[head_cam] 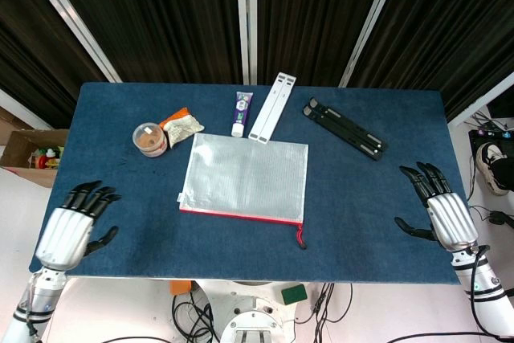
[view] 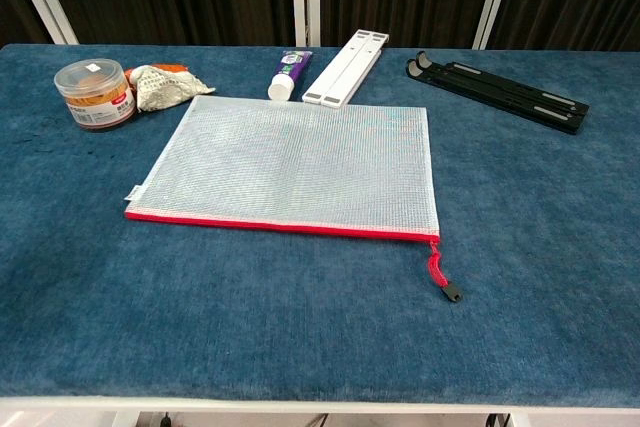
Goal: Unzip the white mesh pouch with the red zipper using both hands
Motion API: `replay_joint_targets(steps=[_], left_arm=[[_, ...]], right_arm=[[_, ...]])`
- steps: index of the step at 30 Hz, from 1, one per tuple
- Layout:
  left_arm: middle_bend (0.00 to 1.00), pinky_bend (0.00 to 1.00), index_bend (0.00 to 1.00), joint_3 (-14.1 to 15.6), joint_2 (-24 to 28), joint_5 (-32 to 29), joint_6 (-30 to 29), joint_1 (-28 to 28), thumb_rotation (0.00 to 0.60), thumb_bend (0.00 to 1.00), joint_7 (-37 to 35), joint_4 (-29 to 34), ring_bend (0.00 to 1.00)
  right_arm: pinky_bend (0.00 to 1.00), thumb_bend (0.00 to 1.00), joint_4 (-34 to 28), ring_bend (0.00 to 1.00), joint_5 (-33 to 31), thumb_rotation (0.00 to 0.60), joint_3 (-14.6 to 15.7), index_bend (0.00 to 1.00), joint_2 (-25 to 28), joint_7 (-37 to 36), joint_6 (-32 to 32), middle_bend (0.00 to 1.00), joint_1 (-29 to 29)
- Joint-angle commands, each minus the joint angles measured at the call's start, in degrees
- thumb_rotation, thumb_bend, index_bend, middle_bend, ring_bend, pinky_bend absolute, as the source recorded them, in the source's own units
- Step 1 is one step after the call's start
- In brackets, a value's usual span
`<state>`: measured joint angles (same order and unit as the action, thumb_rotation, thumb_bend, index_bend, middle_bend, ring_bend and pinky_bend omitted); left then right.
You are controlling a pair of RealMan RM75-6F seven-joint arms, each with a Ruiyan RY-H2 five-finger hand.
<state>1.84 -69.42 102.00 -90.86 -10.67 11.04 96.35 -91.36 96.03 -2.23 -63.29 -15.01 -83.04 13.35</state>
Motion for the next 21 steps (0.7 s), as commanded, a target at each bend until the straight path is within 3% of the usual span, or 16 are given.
replay_joint_targets(steps=[1,6,9,11,16,21], left_arm=[[0.30,0.25,0.31,-1.76,-2.33,5.37,8.46,-7.28,0.600,0.22,3.08,1.96,0.21],[0.31,0.26,0.31,-3.72,-5.25,6.32,20.09,-14.95,0.600,0.22,6.98,4.38,0.22],[0.38,0.32,0.31,-5.45,-7.92,5.19,26.90,-19.34,0.600,0.22,9.95,4.57,0.29],[0.44,0.42,0.31,-6.55,-10.18,4.00,31.35,-22.20,0.600,0.22,11.95,4.29,0.36],[0.62,0.82,0.33,-9.14,-16.77,-1.69,42.02,-28.87,0.600,0.22,14.12,2.25,0.61],[0.77,0.97,0.38,-11.45,-23.39,-6.34,48.36,-34.16,0.600,0.25,17.24,-2.76,0.76]], right_arm=[[0.09,0.19,-0.35,0.00,1.01,0.600,-0.01,0.07,0.68,-0.66,-0.98,0.17,0.21],[0.09,0.20,-0.20,0.00,1.06,0.600,0.21,0.07,1.19,-1.24,-1.74,0.17,-0.19],[0.09,0.19,0.15,0.00,0.72,0.600,0.41,0.07,1.26,-1.62,-1.91,0.18,-0.51],[0.09,0.19,0.33,0.00,0.49,0.600,0.51,0.07,1.28,-1.86,-2.03,0.18,-0.72],[0.09,0.19,0.57,0.00,0.21,0.600,0.66,0.07,1.28,-1.73,-2.07,0.18,-0.95],[0.09,0.19,0.96,0.00,-0.23,0.600,0.72,0.07,1.05,-1.55,-1.63,0.18,-0.94]])
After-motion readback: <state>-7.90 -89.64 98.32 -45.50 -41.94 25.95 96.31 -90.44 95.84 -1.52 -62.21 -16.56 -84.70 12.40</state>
